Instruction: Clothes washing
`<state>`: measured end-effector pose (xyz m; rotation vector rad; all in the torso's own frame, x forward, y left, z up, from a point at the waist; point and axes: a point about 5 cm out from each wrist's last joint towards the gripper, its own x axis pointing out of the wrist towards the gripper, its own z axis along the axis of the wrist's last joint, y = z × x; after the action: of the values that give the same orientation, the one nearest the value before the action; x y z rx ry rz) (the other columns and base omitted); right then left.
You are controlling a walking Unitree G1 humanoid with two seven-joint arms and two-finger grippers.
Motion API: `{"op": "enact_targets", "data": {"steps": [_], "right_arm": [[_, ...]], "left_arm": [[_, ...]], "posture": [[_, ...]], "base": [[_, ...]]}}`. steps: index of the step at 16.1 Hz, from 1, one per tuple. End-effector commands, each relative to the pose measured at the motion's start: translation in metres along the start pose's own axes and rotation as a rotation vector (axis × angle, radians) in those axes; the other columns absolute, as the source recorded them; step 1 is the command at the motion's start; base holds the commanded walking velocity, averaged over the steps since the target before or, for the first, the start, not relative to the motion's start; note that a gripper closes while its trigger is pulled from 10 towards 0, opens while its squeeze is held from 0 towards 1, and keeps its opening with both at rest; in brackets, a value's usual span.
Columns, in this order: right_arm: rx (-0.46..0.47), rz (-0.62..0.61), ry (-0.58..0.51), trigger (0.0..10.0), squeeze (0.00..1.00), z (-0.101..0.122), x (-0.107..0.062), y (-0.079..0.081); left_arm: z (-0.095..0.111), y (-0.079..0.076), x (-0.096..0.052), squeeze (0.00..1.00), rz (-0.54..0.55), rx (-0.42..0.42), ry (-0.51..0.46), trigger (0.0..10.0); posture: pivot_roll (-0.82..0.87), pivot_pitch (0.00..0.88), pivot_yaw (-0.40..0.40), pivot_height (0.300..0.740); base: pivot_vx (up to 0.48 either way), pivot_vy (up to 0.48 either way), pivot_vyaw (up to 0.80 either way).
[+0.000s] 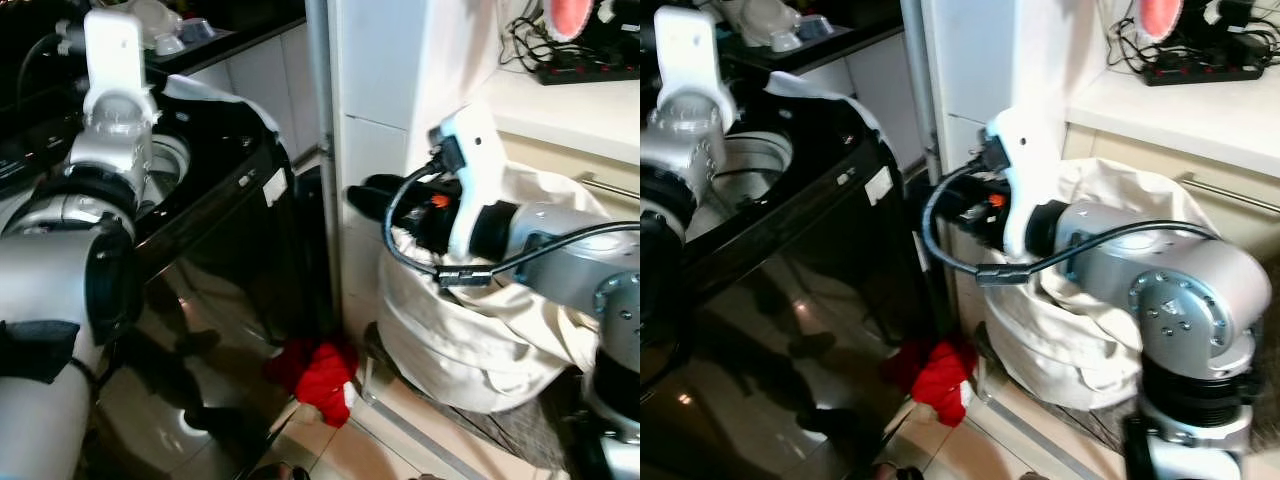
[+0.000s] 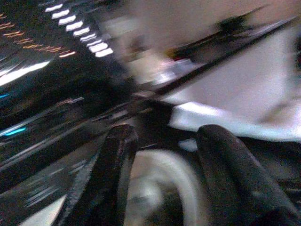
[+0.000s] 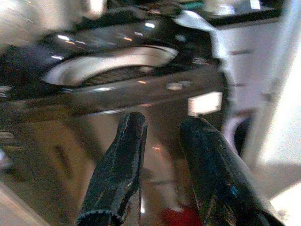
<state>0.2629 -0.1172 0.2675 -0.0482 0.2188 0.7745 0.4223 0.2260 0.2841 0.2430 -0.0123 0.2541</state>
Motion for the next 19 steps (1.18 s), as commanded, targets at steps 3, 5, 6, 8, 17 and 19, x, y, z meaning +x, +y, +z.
{"op": "enact_targets", "data": {"steps": [3, 5, 6, 8, 17, 19], "right_arm": [[0.003, -0.356, 0.147, 10.0, 0.0, -0.026, -0.011, -0.042], [0.055, -0.471, 0.176, 10.0, 1.0, -0.036, -0.027, -0.059], [0.031, -0.524, 0.229, 10.0, 1.0, -0.045, -0.037, -0.069], [0.03, -0.573, 0.258, 10.0, 1.0, -0.053, -0.045, -0.087], [0.126, -0.438, 0.409, 10.0, 1.0, -0.12, 0.008, -0.138], [0.091, -0.426, 0.442, 10.0, 1.0, -0.13, 0.023, -0.143]], "left_arm": [[0.005, -0.061, -0.011, 0.0, -0.446, -0.112, -0.095, 10.0], [-0.006, -0.091, -0.025, 0.0, -0.714, -0.277, -0.124, 10.0], [-0.017, -0.104, -0.036, 0.0, -0.88, -0.393, -0.15, 10.0], [-0.047, -0.113, -0.054, 0.0, -0.996, -0.42, -0.164, 10.0], [-0.093, -0.118, -0.133, 0.0, -1.38, -0.214, -0.072, 10.0], [-0.085, -0.117, -0.142, 0.0, -1.418, -0.225, -0.063, 10.0]], "posture": [[-0.18, 0.0, 0.179, 0.74], [-0.17, 0.0, 0.164, 0.74], [-0.18, 0.0, 0.161, 0.74], [-0.18, 0.0, 0.149, 0.74], [-0.11, 0.0, 0.102, 0.74], [-0.1, 0.0, 0.109, 0.74]], "base": [[0.0, 0.0, 0.0], [0.0, 0.0, 0.0], [0.0, 0.0, 0.0], [0.0, 0.0, 0.0], [0.0, 0.0, 0.0], [0.0, 0.0, 0.0]]}}
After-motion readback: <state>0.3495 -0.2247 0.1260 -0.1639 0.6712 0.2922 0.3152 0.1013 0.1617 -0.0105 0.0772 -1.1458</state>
